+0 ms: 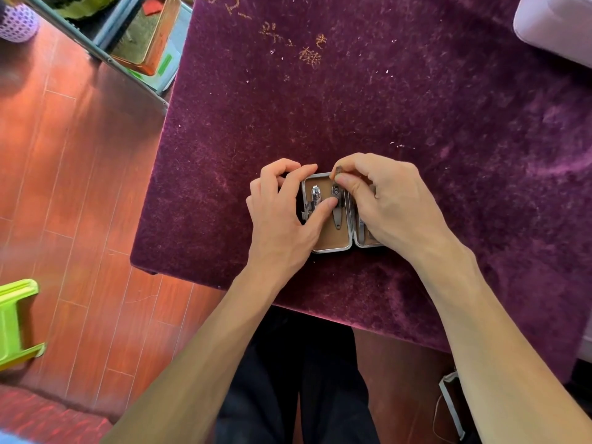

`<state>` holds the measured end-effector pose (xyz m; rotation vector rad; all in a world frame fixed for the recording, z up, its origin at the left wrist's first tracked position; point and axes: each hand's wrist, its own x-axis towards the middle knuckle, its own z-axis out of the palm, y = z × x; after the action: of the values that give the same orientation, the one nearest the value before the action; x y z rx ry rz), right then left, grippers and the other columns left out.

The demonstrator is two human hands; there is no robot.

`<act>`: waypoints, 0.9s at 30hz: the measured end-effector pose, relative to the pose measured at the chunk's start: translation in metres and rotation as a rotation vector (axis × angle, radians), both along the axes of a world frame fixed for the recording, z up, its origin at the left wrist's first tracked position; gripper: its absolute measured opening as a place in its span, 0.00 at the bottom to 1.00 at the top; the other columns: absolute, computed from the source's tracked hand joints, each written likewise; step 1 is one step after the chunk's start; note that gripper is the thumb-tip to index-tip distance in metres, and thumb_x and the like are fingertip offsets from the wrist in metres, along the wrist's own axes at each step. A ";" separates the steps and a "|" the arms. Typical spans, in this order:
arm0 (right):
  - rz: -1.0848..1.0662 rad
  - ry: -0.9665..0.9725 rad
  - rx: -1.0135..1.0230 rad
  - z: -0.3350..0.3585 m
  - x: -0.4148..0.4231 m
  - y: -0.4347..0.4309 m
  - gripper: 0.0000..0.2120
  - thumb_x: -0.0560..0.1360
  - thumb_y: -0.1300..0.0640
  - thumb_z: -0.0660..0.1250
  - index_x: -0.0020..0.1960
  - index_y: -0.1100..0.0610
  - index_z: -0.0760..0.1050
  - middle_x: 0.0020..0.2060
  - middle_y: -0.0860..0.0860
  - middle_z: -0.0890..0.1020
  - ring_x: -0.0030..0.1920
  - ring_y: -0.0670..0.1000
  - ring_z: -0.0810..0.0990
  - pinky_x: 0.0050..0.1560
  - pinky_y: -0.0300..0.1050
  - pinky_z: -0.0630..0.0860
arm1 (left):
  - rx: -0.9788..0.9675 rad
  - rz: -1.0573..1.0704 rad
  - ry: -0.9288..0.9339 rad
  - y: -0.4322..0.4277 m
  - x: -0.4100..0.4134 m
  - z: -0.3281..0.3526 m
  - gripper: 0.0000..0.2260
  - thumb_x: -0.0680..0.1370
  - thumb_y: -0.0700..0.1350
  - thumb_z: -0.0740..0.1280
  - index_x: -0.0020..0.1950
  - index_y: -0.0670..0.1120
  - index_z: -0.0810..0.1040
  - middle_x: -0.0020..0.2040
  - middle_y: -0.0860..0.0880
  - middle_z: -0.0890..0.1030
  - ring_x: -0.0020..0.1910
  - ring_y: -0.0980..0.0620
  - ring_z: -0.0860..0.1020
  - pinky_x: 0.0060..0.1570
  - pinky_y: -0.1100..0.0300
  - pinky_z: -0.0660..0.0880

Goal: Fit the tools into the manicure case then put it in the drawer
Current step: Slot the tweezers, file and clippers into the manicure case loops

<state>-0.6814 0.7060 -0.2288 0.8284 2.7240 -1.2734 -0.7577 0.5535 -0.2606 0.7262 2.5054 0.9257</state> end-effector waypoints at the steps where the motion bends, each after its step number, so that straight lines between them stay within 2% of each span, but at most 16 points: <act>1: -0.001 -0.001 0.002 -0.001 0.001 0.000 0.08 0.84 0.59 0.67 0.57 0.55 0.84 0.50 0.47 0.87 0.49 0.49 0.84 0.53 0.55 0.81 | 0.002 0.001 0.000 0.000 0.000 0.000 0.22 0.76 0.56 0.72 0.69 0.53 0.77 0.67 0.53 0.71 0.60 0.59 0.64 0.64 0.59 0.62; 7: 0.003 0.060 0.051 -0.004 0.008 -0.004 0.05 0.84 0.58 0.67 0.56 0.52 0.82 0.43 0.43 0.85 0.39 0.46 0.80 0.45 0.53 0.81 | 0.008 0.019 0.011 0.002 0.001 0.000 0.22 0.75 0.57 0.73 0.68 0.54 0.78 0.66 0.53 0.71 0.59 0.60 0.64 0.63 0.58 0.63; 12: 0.032 0.123 0.078 -0.010 0.023 -0.007 0.04 0.85 0.57 0.67 0.57 0.50 0.80 0.46 0.44 0.86 0.43 0.49 0.85 0.42 0.54 0.83 | 0.003 0.011 0.024 0.002 0.001 -0.002 0.22 0.75 0.58 0.73 0.67 0.54 0.78 0.66 0.53 0.71 0.59 0.60 0.64 0.62 0.59 0.63; 16: 0.049 0.204 0.150 -0.014 0.031 -0.017 0.02 0.80 0.59 0.71 0.53 0.55 0.82 0.45 0.45 0.85 0.41 0.49 0.83 0.44 0.53 0.81 | -0.001 -0.001 0.048 0.001 0.002 -0.001 0.21 0.76 0.58 0.71 0.67 0.53 0.78 0.66 0.52 0.72 0.59 0.56 0.67 0.61 0.59 0.63; 22: 0.010 0.257 0.228 -0.020 0.043 -0.027 0.04 0.77 0.58 0.74 0.51 0.57 0.84 0.55 0.48 0.88 0.48 0.45 0.84 0.46 0.52 0.78 | -0.009 -0.012 0.085 0.000 0.004 -0.002 0.21 0.76 0.55 0.73 0.68 0.51 0.78 0.66 0.50 0.73 0.60 0.53 0.70 0.61 0.59 0.64; 27: -0.018 0.250 0.239 -0.022 0.046 -0.033 0.06 0.78 0.57 0.72 0.53 0.57 0.83 0.58 0.47 0.88 0.43 0.36 0.74 0.41 0.44 0.84 | -0.004 -0.053 0.085 -0.003 0.002 -0.002 0.21 0.78 0.53 0.70 0.71 0.51 0.76 0.68 0.51 0.72 0.60 0.55 0.68 0.61 0.60 0.63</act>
<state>-0.6353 0.6734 -0.2507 0.7561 3.1207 -1.1400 -0.7553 0.5501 -0.2628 0.8434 2.5469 0.8893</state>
